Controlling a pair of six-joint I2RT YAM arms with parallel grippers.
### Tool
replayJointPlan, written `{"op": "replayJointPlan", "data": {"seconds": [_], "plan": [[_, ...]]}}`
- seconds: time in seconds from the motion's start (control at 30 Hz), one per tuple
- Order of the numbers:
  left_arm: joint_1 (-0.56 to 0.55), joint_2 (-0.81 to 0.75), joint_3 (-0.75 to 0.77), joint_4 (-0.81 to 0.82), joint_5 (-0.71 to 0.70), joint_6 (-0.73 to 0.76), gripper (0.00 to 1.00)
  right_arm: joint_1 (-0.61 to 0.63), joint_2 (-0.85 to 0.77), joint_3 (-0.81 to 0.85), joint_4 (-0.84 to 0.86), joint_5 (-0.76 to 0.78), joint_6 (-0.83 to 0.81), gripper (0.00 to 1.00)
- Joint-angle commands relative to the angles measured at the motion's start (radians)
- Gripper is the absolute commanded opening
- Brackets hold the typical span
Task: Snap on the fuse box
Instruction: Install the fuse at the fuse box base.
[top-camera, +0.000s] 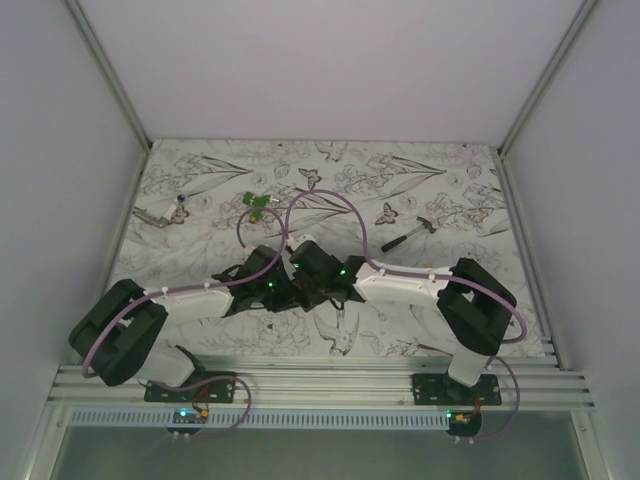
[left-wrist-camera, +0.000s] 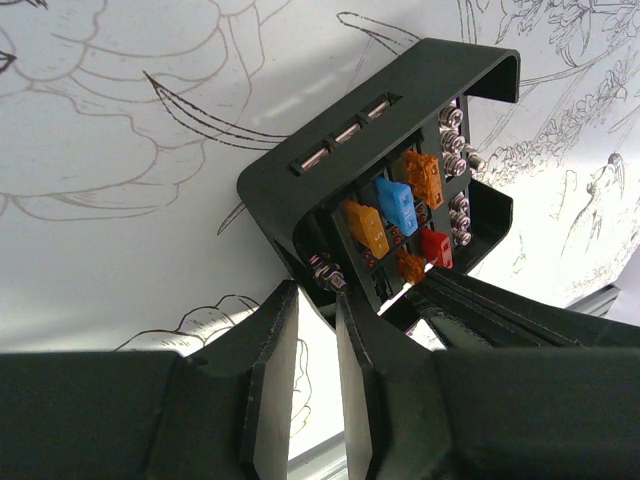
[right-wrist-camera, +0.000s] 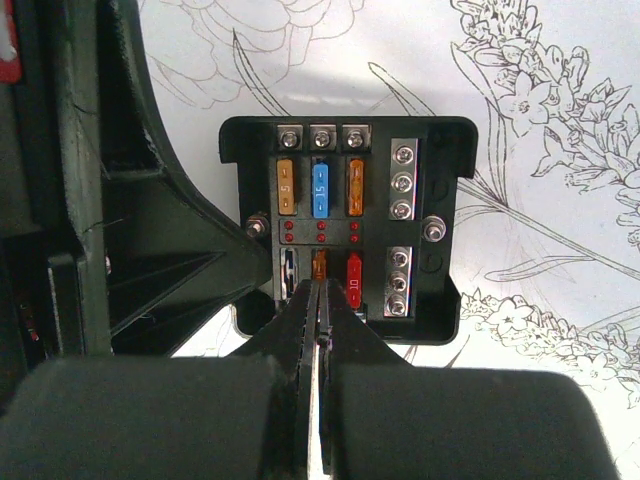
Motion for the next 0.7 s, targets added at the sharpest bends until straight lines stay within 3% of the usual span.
{"op": "replayJointPlan", "data": {"seconds": [0.0,0.43,0.67], "plan": [[-0.013,0.026,0.012,0.018,0.0,-0.01,0.24,0.038,0.119,-0.13,-0.277,-0.06,0.032,0.0],[-0.017,0.0,0.015,0.018,-0.013,-0.007,0.25,0.009,0.01,0.098,-0.187,0.074,-0.04,0.0],[-0.014,-0.05,-0.003,0.015,-0.041,0.005,0.3,-0.014,0.005,0.133,-0.168,0.066,-0.103,0.16]]}}
